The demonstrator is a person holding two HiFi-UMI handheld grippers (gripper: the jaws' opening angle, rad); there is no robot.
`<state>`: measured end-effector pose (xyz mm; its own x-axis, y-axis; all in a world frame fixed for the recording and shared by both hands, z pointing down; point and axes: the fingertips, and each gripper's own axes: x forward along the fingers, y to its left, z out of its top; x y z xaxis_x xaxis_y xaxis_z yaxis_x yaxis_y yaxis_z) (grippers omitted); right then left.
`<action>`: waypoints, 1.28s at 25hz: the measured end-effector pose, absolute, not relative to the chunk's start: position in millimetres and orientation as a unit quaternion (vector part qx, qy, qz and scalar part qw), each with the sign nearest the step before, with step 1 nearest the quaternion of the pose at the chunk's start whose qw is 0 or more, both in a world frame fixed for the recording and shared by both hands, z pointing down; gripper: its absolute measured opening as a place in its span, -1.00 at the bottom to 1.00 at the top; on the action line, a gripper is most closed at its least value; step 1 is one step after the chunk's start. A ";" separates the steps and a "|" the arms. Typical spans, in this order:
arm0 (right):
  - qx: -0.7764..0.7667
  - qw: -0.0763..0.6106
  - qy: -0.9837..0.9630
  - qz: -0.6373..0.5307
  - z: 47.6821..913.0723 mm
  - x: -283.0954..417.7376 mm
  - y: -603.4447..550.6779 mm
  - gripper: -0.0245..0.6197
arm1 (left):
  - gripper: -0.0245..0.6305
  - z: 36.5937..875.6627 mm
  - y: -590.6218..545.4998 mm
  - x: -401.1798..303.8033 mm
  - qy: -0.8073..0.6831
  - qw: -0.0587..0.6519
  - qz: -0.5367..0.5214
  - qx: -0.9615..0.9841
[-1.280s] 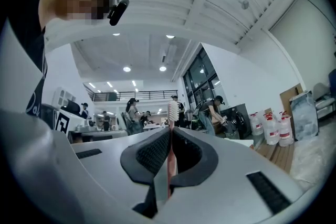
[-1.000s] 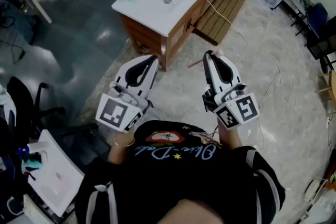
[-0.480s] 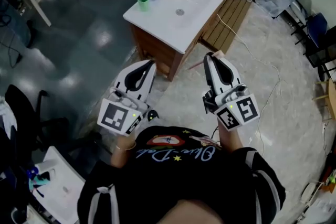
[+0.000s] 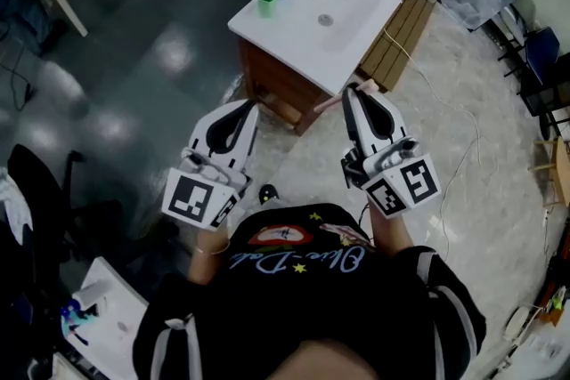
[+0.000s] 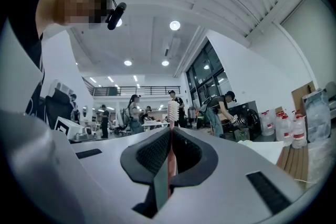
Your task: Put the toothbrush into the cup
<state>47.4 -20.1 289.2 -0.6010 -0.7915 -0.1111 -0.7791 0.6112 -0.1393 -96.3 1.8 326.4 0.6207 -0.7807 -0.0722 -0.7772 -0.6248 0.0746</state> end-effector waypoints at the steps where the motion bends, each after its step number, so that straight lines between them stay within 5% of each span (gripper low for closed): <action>1: -0.440 0.080 0.894 -0.039 290.0 44.9 -21.6 -0.91 | -0.93 328.0 0.2 -97.6 -0.431 0.019 -0.048 0.901; 32: -0.348 0.101 0.931 -0.041 296.8 5.9 -282.9 -0.91 | -0.93 335.1 -206.6 -128.2 -0.523 0.016 -0.002 0.852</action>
<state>5.9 -282.9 296.8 -0.7372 -0.6567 -0.1588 -0.6400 0.7541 -0.1473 -128.2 -206.6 335.1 0.4535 -0.8912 0.0129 -0.8910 -0.4530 0.0285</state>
